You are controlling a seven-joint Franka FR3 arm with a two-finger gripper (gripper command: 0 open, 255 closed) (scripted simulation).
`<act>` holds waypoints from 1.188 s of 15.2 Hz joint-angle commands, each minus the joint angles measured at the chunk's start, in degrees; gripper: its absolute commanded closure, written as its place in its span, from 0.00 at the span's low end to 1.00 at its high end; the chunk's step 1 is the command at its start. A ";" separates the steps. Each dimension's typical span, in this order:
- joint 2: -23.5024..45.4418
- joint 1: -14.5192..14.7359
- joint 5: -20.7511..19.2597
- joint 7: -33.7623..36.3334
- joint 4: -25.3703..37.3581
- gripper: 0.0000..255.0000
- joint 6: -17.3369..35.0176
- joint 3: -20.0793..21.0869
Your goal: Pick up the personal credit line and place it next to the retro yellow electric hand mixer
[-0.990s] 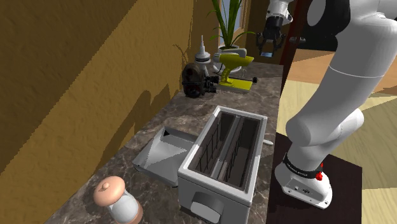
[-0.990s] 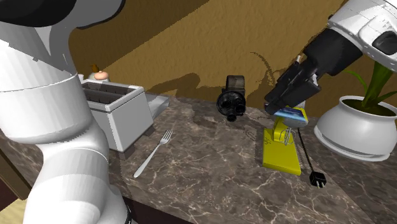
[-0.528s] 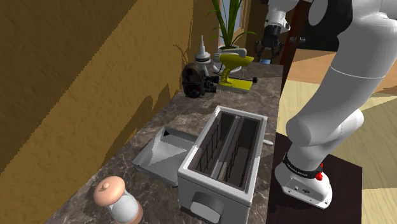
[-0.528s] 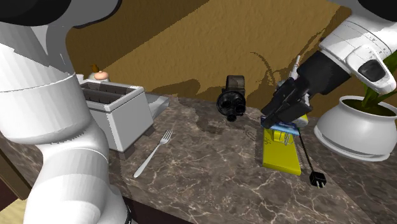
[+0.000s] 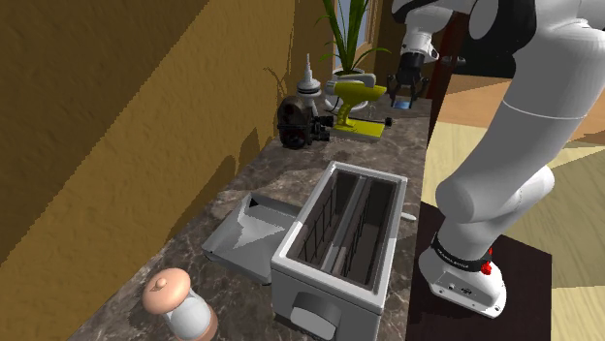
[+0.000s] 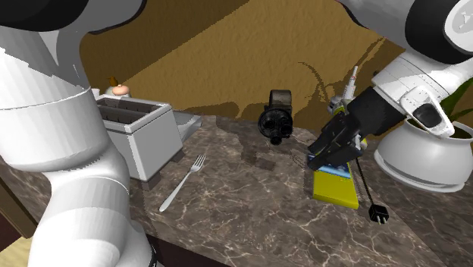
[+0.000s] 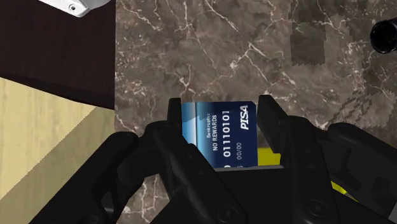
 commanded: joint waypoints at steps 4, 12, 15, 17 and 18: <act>0.55 0.06 0.02 -0.86 -3.26 1.00 3.71 0.06; 2.06 0.10 0.29 -2.38 -7.68 1.00 9.37 0.11; 2.82 0.10 0.48 -2.98 -9.13 1.00 11.45 0.13; 3.39 0.10 0.63 -3.40 -10.03 1.00 12.83 0.14; 3.69 0.10 0.72 -3.61 -10.46 1.00 13.52 0.15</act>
